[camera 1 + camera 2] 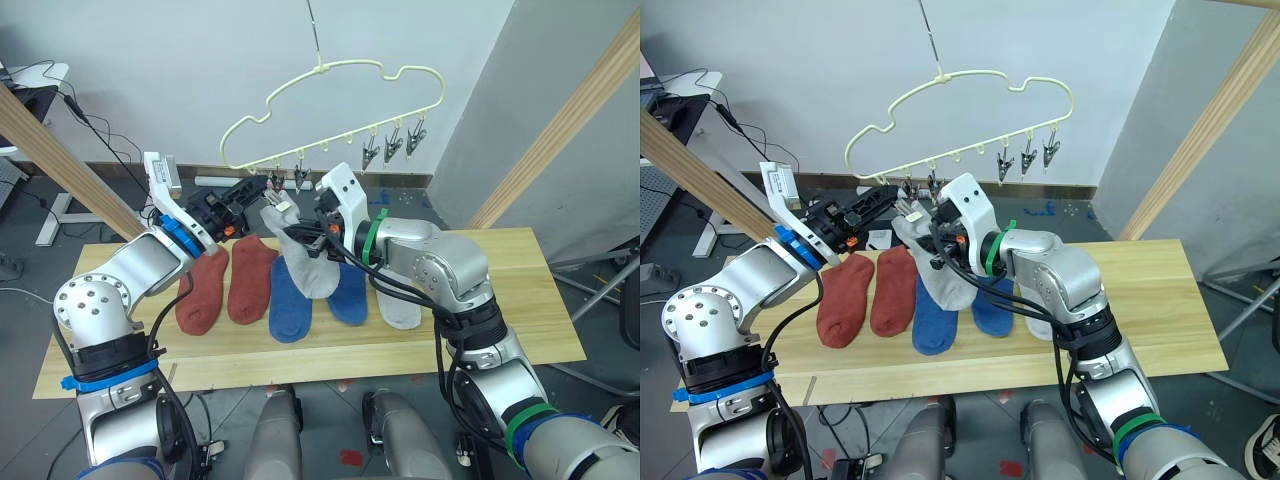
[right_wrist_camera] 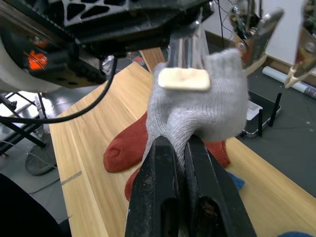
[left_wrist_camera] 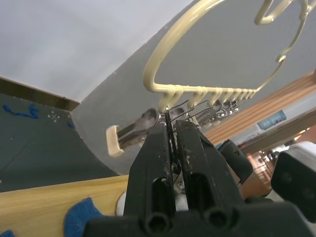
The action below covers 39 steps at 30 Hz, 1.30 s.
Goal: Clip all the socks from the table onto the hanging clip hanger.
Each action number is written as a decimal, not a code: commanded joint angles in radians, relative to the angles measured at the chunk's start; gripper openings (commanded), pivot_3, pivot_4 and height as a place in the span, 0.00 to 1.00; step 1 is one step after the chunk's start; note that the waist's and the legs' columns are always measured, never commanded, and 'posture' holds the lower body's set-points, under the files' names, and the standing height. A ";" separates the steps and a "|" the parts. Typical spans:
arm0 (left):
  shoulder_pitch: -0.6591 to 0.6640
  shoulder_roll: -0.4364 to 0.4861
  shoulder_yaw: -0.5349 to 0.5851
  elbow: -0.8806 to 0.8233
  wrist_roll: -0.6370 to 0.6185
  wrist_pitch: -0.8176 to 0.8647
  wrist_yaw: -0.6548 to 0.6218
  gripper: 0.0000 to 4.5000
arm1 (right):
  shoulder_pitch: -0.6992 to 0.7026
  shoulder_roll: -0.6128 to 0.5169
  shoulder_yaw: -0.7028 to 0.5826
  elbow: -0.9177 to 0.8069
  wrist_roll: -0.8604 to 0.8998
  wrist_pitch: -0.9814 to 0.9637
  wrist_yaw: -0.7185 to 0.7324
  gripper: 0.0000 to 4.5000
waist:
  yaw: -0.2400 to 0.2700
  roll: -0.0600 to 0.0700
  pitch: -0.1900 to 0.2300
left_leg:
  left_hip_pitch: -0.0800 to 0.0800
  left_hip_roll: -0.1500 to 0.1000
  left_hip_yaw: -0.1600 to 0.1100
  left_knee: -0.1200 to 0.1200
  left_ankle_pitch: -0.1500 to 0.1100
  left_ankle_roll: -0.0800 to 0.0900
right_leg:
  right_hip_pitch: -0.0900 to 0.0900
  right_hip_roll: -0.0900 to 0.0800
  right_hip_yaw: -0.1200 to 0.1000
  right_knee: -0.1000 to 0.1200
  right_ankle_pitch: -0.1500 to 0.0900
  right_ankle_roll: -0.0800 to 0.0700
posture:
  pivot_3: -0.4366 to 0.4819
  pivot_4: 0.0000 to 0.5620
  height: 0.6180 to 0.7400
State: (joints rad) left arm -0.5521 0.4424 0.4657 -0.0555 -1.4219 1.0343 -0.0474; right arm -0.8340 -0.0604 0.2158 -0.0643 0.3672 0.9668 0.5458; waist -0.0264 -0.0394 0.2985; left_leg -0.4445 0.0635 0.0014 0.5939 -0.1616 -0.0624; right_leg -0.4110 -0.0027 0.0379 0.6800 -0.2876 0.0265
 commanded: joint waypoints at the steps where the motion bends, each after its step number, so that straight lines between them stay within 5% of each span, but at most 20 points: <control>1: 0.001 0.015 -0.003 -0.042 -0.019 -0.015 -0.020 0.33 | -0.014 0.010 -0.016 -0.026 0.019 -0.015 -0.001 0.00 | 0.000 0.000 0.000 | 0.000 0.000 0.000 0.000 0.000 0.000 | 0.000 0.000 0.000 0.000 0.000 0.000 | 0.52 0.51 1.00; 9: -0.008 0.046 0.020 -0.035 -0.017 -0.028 -0.016 0.84 | 0.003 0.028 -0.010 -0.008 0.009 -0.045 -0.015 0.00 | -0.001 0.000 0.000 | -0.002 0.000 0.000 0.000 0.000 0.000 | -0.002 0.000 0.000 0.000 0.000 0.000 | 0.52 0.51 1.00; 12: 0.016 0.096 0.034 -0.036 -0.008 -0.024 -0.023 1.00 | 0.023 0.054 -0.020 0.006 0.020 -0.071 -0.017 0.18 | -0.002 0.000 0.000 | -0.003 0.000 0.000 0.000 0.000 0.000 | -0.003 0.000 0.000 0.000 0.000 0.000 | 0.52 0.50 1.00; 23: 0.102 0.159 0.010 -0.083 0.016 -0.026 -0.066 1.00 | 0.102 0.073 -0.016 0.008 0.050 -0.063 -0.008 0.99 | 0.001 0.000 0.000 | -0.006 0.000 0.000 0.001 0.000 0.000 | -0.006 0.000 -0.001 0.001 0.000 0.000 | 0.52 0.50 1.00; 35: 0.165 0.124 -0.199 -0.243 0.406 -0.226 -0.182 1.00 | 0.273 -0.165 -0.060 -0.185 0.049 -0.039 0.008 0.99 | 0.017 0.000 0.000 | -0.007 0.000 0.000 0.001 0.000 0.000 | -0.007 0.000 0.000 0.001 0.000 0.000 | 0.52 0.49 1.00; 39: 0.146 0.098 -0.331 -0.241 0.649 -0.396 -0.226 1.00 | 0.293 -0.188 -0.117 -0.251 0.082 -0.007 -0.013 0.99 | 0.017 0.000 0.000 | -0.007 0.000 0.001 0.001 0.000 0.000 | -0.007 0.001 0.001 0.001 0.000 0.000 | 0.50 0.49 1.00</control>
State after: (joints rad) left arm -0.3933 0.5438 0.1779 -0.2651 -0.8804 0.7325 -0.2425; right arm -0.5461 -0.2509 0.1296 -0.2477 0.4160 0.9510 0.5395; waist -0.0096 -0.0397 0.2982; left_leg -0.4512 0.0638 0.0025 0.5948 -0.1615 -0.0625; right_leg -0.4185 -0.0019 0.0389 0.6814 -0.2874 0.0262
